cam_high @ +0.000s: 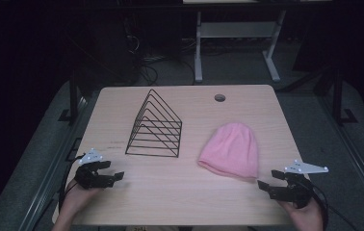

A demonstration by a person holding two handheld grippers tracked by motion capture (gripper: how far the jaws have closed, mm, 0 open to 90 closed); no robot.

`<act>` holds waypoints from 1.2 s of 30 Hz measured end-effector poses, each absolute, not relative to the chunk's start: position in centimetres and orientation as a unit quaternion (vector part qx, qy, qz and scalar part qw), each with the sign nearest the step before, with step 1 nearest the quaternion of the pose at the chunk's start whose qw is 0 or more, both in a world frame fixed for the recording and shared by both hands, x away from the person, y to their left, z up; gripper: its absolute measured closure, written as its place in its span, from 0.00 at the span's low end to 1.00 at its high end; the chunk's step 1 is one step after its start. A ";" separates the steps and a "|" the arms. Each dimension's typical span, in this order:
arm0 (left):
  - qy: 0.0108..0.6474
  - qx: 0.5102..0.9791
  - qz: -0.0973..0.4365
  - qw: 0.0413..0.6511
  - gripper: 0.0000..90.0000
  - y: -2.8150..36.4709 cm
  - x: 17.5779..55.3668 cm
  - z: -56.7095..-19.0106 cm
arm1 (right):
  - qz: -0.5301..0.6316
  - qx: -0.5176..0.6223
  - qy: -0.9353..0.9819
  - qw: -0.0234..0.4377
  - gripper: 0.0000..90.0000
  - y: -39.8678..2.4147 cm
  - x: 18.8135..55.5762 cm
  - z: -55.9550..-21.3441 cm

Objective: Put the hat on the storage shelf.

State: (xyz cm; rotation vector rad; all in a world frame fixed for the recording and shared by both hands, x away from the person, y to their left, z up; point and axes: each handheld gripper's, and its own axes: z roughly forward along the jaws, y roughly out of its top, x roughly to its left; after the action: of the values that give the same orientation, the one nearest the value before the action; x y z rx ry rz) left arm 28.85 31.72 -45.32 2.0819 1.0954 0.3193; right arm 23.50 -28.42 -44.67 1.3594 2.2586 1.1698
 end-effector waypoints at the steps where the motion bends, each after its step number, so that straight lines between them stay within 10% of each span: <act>1: 0.427 0.814 0.125 0.374 0.26 31.7 28.9 -45.3 | 0.404 0.465 0.777 0.130 0.29 -28.4 23.5 -44.6; 36: 0.438 0.805 0.115 0.383 0.26 32.4 29.1 -45.6 | 0.409 0.449 0.792 0.055 0.24 -26.1 33.2 -40.8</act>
State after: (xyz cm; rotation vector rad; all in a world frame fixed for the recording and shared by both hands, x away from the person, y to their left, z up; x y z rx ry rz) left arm 29.15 32.38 -45.55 2.0536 1.1173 0.2941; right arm 33.19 -26.13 -40.83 1.3627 2.4058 1.2426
